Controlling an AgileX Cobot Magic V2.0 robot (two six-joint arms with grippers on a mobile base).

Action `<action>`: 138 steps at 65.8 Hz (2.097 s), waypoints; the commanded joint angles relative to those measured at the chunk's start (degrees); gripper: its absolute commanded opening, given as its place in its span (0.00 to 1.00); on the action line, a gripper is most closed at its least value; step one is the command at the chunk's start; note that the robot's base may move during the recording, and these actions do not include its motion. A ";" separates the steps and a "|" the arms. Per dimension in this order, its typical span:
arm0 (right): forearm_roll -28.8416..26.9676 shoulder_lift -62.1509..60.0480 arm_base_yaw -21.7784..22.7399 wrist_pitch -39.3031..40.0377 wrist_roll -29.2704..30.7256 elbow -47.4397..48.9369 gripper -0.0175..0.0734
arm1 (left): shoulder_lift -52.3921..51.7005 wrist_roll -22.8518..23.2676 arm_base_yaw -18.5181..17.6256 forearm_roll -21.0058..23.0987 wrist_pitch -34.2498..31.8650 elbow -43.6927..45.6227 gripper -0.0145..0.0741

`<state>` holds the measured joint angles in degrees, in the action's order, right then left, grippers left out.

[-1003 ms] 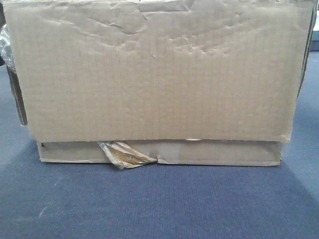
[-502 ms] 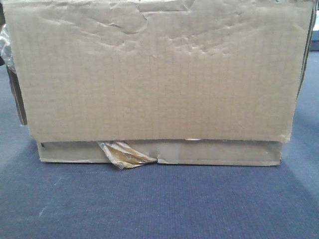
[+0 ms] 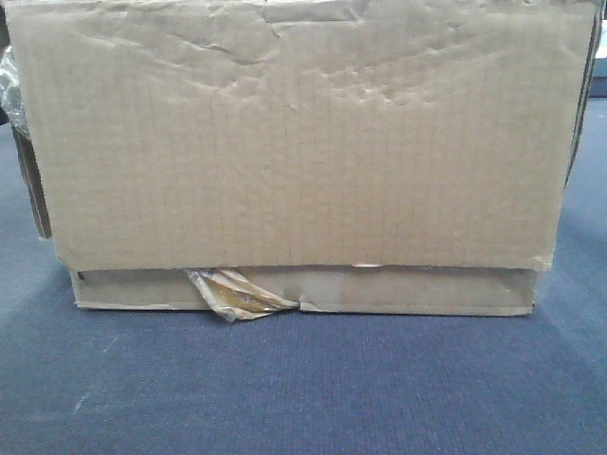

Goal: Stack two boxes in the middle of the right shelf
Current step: 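Lift the clamped box stack off the platform with both grippers, then hold the box stack in both grippers while driving to the steel shelf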

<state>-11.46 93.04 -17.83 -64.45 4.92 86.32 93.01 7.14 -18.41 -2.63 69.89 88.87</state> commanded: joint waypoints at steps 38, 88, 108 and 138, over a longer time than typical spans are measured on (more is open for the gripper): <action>0.75 -5.62 -0.13 3.04 0.02 0.77 0.02 | -7.45 -0.02 0.00 -0.19 -4.12 0.02 0.04; 0.75 -15.63 -0.13 3.35 0.02 23.48 0.02 | -17.93 -0.02 0.00 -0.19 -7.12 20.78 0.04; 0.75 -15.52 -0.13 3.22 0.02 23.49 0.02 | -17.93 -0.02 0.00 -0.19 -6.79 20.78 0.04; 0.75 -15.52 -0.13 3.54 0.02 23.49 0.02 | -17.93 -0.02 0.00 -0.59 -6.78 20.78 0.04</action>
<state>-10.36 78.25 -18.08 -64.21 3.83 109.10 75.78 7.24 -18.41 -2.98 66.03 108.95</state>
